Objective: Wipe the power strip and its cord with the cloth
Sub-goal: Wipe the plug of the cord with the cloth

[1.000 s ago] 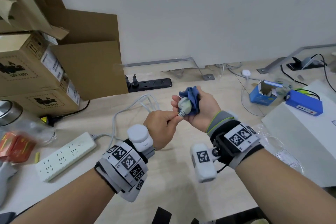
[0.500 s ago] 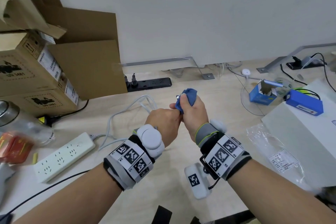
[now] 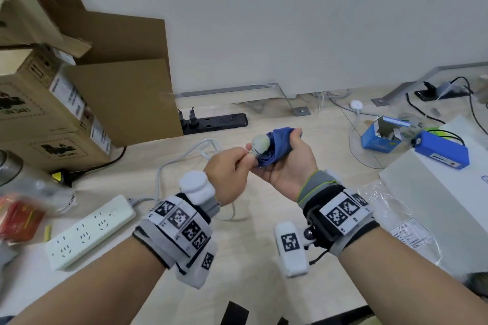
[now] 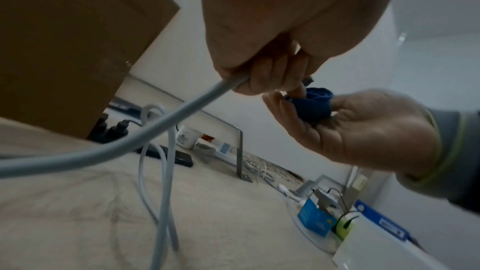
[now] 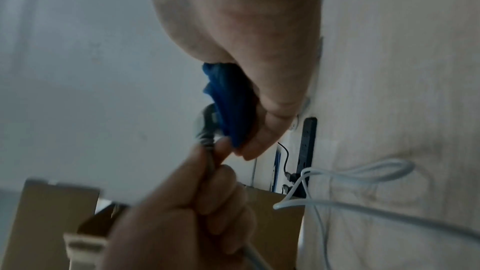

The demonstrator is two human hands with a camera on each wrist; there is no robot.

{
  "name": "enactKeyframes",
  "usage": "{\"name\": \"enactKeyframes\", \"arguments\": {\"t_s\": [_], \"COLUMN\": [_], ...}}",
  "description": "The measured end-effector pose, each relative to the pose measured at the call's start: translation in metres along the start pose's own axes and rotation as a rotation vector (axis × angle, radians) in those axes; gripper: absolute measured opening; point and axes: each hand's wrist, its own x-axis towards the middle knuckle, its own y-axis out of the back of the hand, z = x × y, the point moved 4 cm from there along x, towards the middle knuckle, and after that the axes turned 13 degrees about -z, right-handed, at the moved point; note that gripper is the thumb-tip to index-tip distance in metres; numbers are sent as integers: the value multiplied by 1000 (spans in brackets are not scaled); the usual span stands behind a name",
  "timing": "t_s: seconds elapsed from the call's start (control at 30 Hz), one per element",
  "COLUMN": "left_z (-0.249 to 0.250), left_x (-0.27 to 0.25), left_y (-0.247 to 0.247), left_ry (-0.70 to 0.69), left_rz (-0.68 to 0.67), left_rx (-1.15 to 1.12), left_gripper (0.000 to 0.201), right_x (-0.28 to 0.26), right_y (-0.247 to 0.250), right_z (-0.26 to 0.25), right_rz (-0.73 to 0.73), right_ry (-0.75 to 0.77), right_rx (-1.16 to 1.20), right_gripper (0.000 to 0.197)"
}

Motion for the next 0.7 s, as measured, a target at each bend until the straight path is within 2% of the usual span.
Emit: {"name": "enactKeyframes", "arguments": {"t_s": [0.07, 0.2, 0.3, 0.37, 0.43, 0.47, 0.5, 0.57, 0.63, 0.7], "left_z": [-2, -1, 0, 1, 3, 3, 5, 7, 7, 5], "left_x": [3, 1, 0, 0, -2, -3, -4, -5, -5, -4], "left_y": [3, 3, -2, -9, -14, -17, -18, -18, -17, -13], "left_ry": [71, 65, 59, 54, 70, 81, 94, 115, 132, 165], "left_rz": [-33, -77, -106, -127, -164, -199, -241, -297, -301, -276], "left_rx": [-169, -248, -313, -376, -469, -526, -573, -631, -662, -702], "left_gripper": [29, 29, 38, 39, 38, 38, 38, 37, 37, 38], "right_x": [-1, -4, -5, -5, -8, -9, -10, -9, -5, 0], "right_y": [1, -8, -16, -18, -21, -23, -24, -24, -18, -16], "right_z": [0, 2, 9, 12, 5, 0, -5, -11, -11, -9], "right_rz": [-56, -111, -134, -92, -29, -23, -9, 69, 123, 34], "right_ry": [29, 140, 277, 375, 488, 531, 553, 505, 372, 213], "right_rx": [-32, -135, -475, -754, -854, -859, -870, -845, -728, -509], "right_gripper": [86, 63, 44, 42, 24, 24, 34, 43, 38, 39]}}
